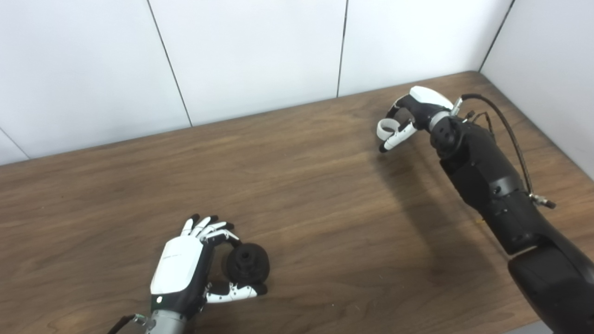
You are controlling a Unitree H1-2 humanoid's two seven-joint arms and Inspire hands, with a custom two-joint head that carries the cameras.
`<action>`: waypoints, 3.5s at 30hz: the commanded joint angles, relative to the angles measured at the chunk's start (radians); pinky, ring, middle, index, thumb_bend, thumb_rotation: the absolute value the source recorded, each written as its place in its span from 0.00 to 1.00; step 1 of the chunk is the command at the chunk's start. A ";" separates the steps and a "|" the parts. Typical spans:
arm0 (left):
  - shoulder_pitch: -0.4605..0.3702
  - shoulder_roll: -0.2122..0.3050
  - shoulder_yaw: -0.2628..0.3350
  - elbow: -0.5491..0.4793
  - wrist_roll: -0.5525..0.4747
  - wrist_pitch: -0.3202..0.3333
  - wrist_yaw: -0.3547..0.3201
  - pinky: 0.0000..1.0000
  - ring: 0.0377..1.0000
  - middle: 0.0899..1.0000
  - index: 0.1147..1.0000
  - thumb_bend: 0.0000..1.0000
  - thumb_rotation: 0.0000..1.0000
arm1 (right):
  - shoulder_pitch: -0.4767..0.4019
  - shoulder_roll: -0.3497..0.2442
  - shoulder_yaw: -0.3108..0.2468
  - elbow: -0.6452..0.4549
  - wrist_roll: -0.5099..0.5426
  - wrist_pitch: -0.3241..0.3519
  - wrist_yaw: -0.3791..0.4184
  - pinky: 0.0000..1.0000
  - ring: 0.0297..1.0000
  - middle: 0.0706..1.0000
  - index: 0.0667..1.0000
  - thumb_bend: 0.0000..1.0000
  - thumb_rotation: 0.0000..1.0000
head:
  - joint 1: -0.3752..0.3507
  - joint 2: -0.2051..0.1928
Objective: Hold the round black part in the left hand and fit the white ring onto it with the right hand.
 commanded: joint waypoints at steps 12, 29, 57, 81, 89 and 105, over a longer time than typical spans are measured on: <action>0.013 0.025 0.012 -0.005 0.016 0.023 -0.043 1.00 0.91 0.78 0.42 0.52 0.05 | -0.020 -0.024 -0.030 -0.035 0.067 -0.022 -0.110 0.92 0.96 0.85 0.46 0.53 0.14 | 0.000 0.002; 0.014 0.023 0.011 -0.004 0.021 0.018 -0.036 1.00 0.90 0.78 0.42 0.52 0.05 | -0.007 -0.039 0.003 -0.045 0.097 -0.015 -0.136 0.88 0.95 0.84 0.45 0.52 0.13 | 0.003 0.006; 0.014 -0.021 -0.025 -0.027 0.065 0.075 -0.073 1.00 0.90 0.78 0.42 0.53 0.06 | 0.023 0.032 0.128 -0.681 -0.074 0.001 0.359 1.00 0.98 0.84 0.45 0.52 0.13 | 0.095 0.027; -0.006 -0.088 -0.086 -0.018 0.117 0.135 -0.061 1.00 0.89 0.77 0.41 0.53 0.06 | 0.106 0.116 0.222 -0.877 -0.047 -0.083 0.466 0.99 0.97 0.85 0.45 0.52 0.14 | 0.262 0.109; -0.013 -0.096 -0.089 -0.026 0.122 0.154 -0.073 1.00 0.89 0.78 0.42 0.52 0.06 | 0.109 0.161 0.237 -0.851 -0.024 -0.108 0.457 0.99 0.97 0.86 0.45 0.52 0.14 | 0.259 0.140; -0.025 -0.103 -0.097 -0.030 0.131 0.176 -0.093 1.00 0.89 0.78 0.42 0.52 0.06 | 0.098 0.205 0.255 -0.841 -0.041 -0.114 0.465 0.99 0.99 0.85 0.45 0.52 0.14 | 0.276 0.156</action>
